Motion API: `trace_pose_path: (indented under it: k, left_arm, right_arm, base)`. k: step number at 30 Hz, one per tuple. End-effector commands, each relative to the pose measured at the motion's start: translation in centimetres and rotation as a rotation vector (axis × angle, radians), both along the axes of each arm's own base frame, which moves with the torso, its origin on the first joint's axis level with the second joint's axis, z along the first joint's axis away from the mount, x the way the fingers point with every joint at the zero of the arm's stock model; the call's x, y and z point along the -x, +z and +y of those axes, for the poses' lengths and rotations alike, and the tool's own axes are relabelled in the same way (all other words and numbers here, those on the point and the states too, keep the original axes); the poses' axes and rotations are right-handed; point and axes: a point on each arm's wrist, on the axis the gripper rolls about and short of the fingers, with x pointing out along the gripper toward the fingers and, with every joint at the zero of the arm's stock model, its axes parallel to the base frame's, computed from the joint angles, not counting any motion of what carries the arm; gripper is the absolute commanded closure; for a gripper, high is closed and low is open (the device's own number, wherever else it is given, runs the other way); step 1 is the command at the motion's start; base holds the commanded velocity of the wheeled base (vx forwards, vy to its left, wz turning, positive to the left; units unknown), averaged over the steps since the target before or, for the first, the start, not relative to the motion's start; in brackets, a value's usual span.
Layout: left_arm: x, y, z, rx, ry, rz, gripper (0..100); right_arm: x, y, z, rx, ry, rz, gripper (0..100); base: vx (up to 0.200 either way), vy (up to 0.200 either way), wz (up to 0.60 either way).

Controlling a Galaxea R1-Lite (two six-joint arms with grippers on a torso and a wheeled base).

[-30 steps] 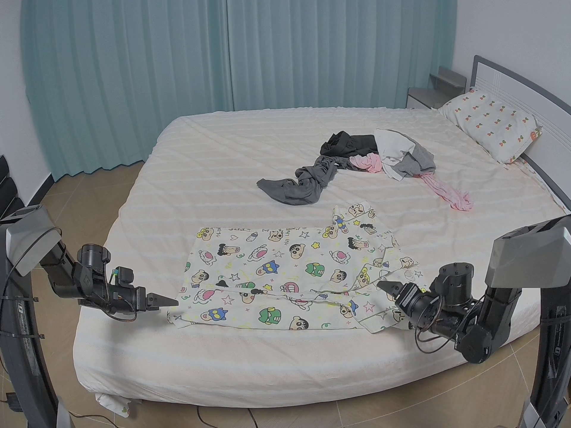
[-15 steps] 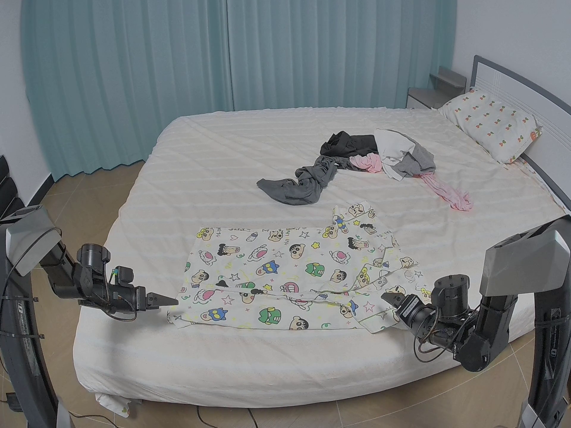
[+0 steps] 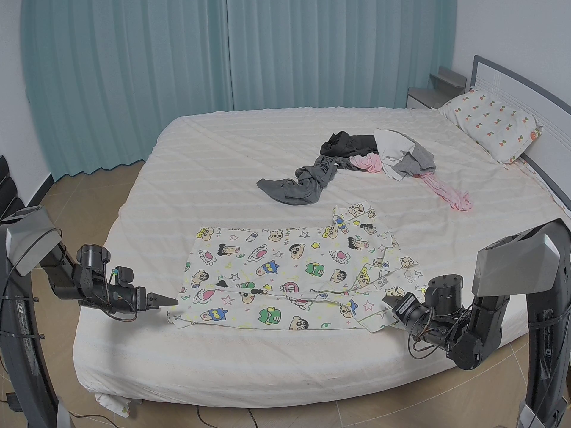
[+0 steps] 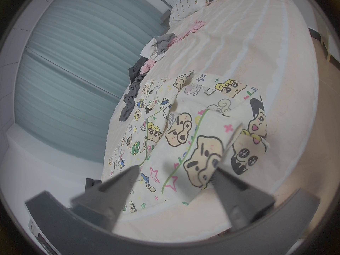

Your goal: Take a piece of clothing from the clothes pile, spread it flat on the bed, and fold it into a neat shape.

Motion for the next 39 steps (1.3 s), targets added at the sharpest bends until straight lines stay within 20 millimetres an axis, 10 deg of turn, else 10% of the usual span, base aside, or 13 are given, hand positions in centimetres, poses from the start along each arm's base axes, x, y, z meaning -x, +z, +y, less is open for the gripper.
trace_pose_path:
  k: [1,21,38,39]
  left_arm:
    - [0.0,-0.1,0.0,0.0,0.001,0.0,0]
    - [0.0,-0.1,0.0,0.0,0.0,-0.001,0]
    - [0.0,-0.1,0.0,0.0,0.0,-0.001,0]
    - [0.0,-0.1,0.0,0.0,0.0,-0.001,0]
  right_arm:
    - [0.1,0.8,0.0,-0.009,0.0,-0.021,100]
    - [-1.4,7.2,1.5,-0.024,0.029,-0.064,100]
    - [1.1,2.3,1.1,0.095,0.007,0.151,100]
    - [1.3,2.1,1.1,0.099,0.01,0.161,0]
  base:
    - [0.0,0.0,0.0]
    - [0.0,0.0,0.0]
    - [0.0,0.0,0.0]
    - [0.0,0.0,0.0]
